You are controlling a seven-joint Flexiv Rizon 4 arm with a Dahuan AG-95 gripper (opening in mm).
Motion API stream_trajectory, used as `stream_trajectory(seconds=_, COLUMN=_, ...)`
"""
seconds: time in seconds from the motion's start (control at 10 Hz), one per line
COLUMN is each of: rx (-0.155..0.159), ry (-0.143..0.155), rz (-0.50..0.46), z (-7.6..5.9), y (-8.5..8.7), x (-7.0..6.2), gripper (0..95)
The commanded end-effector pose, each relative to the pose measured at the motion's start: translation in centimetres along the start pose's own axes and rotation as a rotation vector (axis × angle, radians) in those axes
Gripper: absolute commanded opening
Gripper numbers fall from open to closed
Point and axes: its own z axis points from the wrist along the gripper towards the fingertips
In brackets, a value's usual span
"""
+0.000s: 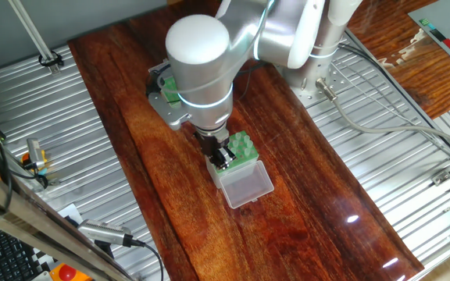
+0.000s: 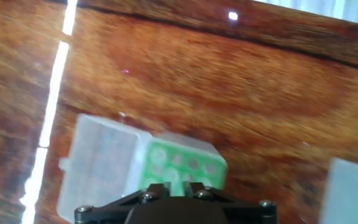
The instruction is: Transfer all large pipette tips from one holder to another
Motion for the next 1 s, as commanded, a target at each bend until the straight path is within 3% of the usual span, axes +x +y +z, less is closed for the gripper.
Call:
stream_trajectory(seconds=0.1, rx=0.004, ry=0.0, rz=0.0, z=0.4, y=0.1, x=0.2, gripper=19.0)
stream_trajectory(seconds=0.2, rx=0.008, ry=0.0, rz=0.001, z=0.6, y=0.3, x=0.2, gripper=19.0)
stream_trajectory(seconds=0.3, rx=0.016, ry=-0.001, rz=0.003, z=0.6, y=0.5, x=0.1, gripper=0.0)
stream_trajectory(seconds=0.5, rx=0.013, ry=-0.005, rz=-0.008, z=0.6, y=0.5, x=0.1, gripper=0.0)
stream_trajectory(seconds=0.8, rx=0.014, ry=-0.003, rz=-0.015, z=-1.0, y=0.9, x=0.2, gripper=0.0)
stream_trajectory(seconds=1.0, rx=0.011, ry=-0.005, rz=-0.034, z=-3.1, y=0.7, x=0.6, gripper=0.0)
